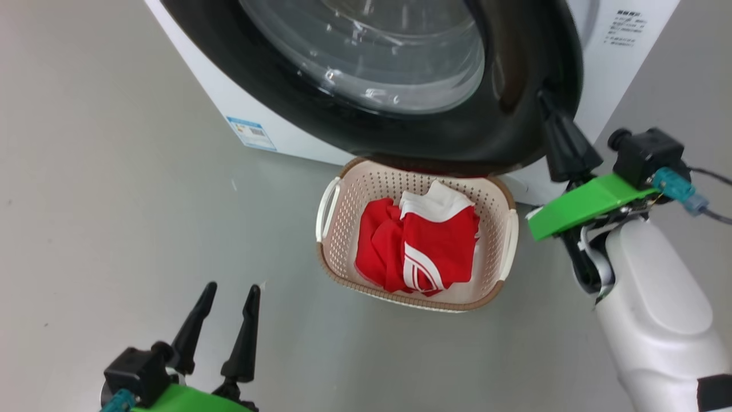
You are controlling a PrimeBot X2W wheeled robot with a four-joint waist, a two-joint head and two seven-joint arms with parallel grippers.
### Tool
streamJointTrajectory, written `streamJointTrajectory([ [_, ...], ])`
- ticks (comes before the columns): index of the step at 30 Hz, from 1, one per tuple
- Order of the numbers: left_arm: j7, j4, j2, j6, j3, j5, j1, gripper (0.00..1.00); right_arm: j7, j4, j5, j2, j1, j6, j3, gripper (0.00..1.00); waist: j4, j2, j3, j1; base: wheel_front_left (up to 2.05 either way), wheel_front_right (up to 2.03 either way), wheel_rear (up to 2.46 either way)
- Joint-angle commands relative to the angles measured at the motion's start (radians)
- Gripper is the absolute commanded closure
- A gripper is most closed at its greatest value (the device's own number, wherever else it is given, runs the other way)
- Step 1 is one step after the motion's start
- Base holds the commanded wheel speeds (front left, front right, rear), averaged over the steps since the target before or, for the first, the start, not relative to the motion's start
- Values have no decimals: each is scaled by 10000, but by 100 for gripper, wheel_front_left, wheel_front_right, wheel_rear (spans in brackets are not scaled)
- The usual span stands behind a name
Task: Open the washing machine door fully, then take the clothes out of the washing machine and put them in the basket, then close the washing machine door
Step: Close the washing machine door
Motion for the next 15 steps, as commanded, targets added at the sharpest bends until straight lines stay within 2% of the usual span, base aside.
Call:
streamJointTrajectory([
  [1, -122, -247, 117, -56, 296, -86, -376, 0, -65, -227, -152, 93, -400, 33, 41, 100, 106, -1, 241, 0, 0, 0, 0],
  [15, -122, -355, -12, -56, -55, -275, -1013, 0, -65, -156, -633, -275, -1741, 33, -701, 100, 542, -1, 1106, 0, 0, 0, 0],
])
